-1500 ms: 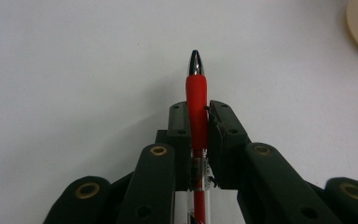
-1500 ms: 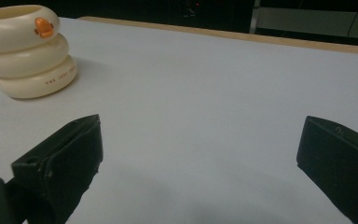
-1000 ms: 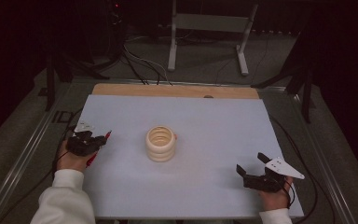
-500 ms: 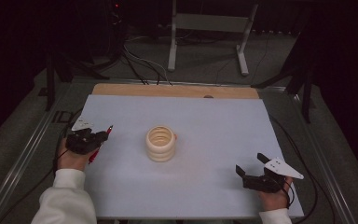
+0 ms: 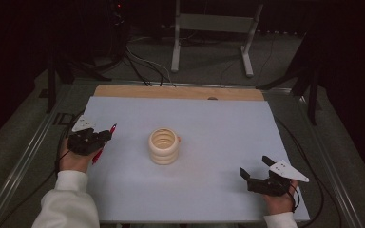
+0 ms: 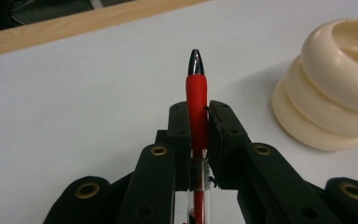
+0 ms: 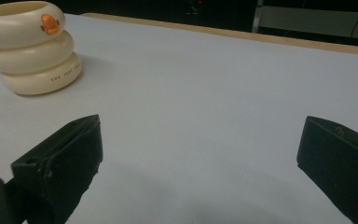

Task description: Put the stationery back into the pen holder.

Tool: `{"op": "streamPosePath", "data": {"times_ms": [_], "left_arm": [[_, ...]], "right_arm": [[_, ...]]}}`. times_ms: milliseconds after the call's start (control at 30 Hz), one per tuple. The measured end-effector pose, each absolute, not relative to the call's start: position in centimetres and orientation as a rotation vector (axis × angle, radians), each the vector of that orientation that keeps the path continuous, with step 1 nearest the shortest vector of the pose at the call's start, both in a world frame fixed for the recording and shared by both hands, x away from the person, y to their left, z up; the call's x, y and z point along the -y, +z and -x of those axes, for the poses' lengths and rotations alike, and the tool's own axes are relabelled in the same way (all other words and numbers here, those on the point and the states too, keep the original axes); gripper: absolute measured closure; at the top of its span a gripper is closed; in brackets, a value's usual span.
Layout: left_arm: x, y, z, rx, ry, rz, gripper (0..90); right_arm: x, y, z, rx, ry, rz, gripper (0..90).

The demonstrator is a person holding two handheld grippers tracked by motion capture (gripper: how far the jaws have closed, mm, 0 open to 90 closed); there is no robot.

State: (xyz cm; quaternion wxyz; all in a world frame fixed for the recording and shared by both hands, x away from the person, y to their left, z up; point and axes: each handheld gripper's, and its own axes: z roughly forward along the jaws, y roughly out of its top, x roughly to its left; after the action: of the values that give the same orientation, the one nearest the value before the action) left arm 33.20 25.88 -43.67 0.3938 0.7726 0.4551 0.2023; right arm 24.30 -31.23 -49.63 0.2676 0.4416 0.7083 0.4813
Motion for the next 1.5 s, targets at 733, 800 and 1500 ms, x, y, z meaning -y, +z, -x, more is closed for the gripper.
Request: {"op": "streamPosePath", "data": {"times_ms": [733,800,1500], "left_arm": [[-24.9,-41.5,-33.2,-1.106,0.578,-1.867,80.8],[-24.7,-41.3,-33.2,-1.098,0.581,-1.858,80.8],[-23.3,-40.3,-33.6,-1.059,0.604,-1.804,80.8]], "right_arm": [[31.3,-49.7,-24.4,-1.913,1.297,-1.199,0.5],[31.3,-49.7,-24.4,-1.914,1.297,-1.198,0.5],[31.4,-49.7,-24.4,-1.915,1.299,-1.198,0.5]]}}
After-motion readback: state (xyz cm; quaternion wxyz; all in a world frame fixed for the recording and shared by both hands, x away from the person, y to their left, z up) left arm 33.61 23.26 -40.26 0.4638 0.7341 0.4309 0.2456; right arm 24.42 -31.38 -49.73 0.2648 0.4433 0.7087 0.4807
